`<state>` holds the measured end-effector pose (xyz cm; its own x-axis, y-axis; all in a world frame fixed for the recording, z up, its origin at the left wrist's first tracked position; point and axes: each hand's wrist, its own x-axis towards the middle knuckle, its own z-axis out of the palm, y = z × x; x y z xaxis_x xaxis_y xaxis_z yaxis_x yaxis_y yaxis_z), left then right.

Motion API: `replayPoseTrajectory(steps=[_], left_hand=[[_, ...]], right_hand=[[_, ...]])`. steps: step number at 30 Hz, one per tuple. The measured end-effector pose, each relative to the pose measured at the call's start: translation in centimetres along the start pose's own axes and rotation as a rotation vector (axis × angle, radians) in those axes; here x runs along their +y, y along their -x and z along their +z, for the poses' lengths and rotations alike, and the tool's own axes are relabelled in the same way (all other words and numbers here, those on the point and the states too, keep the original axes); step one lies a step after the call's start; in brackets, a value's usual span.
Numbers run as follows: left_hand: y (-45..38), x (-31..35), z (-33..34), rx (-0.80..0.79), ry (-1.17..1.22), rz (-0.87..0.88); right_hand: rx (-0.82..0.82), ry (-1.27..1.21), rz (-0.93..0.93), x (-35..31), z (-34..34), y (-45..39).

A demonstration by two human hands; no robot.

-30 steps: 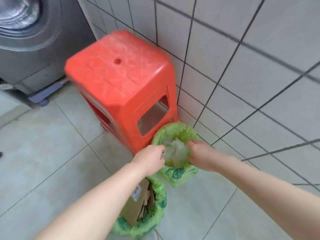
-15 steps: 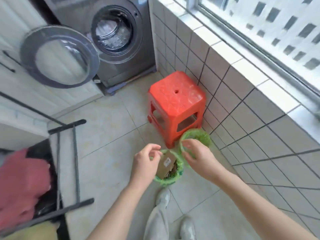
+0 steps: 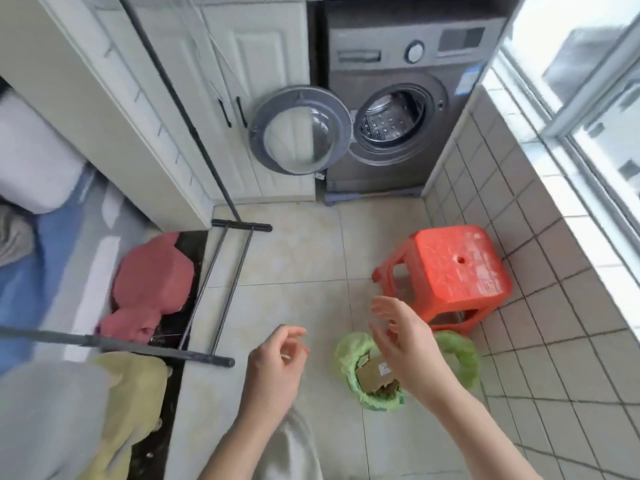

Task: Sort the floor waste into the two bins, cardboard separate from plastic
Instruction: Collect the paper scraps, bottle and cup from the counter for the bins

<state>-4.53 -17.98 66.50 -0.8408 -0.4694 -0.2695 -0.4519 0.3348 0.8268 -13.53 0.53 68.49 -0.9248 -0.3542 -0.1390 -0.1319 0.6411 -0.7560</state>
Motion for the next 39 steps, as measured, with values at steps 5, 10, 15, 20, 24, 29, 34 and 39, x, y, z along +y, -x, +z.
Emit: replayPoseTrajectory(steps=[5, 10, 15, 20, 24, 29, 34, 39], left_hand=[[-9.9, 1.3, -8.0, 0.090, -0.043, 0.037], [-19.6, 3.9, -14.9, 0.092, -0.087, 0.097], [-29.0, 7.5, -17.8, 0.145, -0.057, 0.168], [-37.9, 11.5, -18.1, 0.136, -0.029, 0.224], [-45.4, 15.3, -17.7, 0.140, -0.027, 0.290], [-54.9, 20.0, -17.3, 0.130, -0.031, 0.311], [-63.9, 24.5, -17.6, 0.140, -0.075, 0.353], [-72.0, 27.9, -18.5, 0.135, -0.099, 0.386]], right_hand=[[-0.039, 0.016, 0.017, -5.6, 3.2, -8.9], [0.022, 0.003, 0.021, -11.8, 4.9, -17.8], [0.096, -0.034, 0.005, -16.7, 4.7, -26.2], [0.191, -0.039, -0.013, -19.5, 2.6, -34.4], [0.222, -0.054, -0.030, -20.7, 0.4, -42.2], [0.211, -0.049, -0.069, -22.3, -2.4, -52.7], [0.191, -0.030, -0.106, -24.1, -4.9, -62.4], [0.192, -0.015, -0.089, -25.5, -6.3, -70.7]])
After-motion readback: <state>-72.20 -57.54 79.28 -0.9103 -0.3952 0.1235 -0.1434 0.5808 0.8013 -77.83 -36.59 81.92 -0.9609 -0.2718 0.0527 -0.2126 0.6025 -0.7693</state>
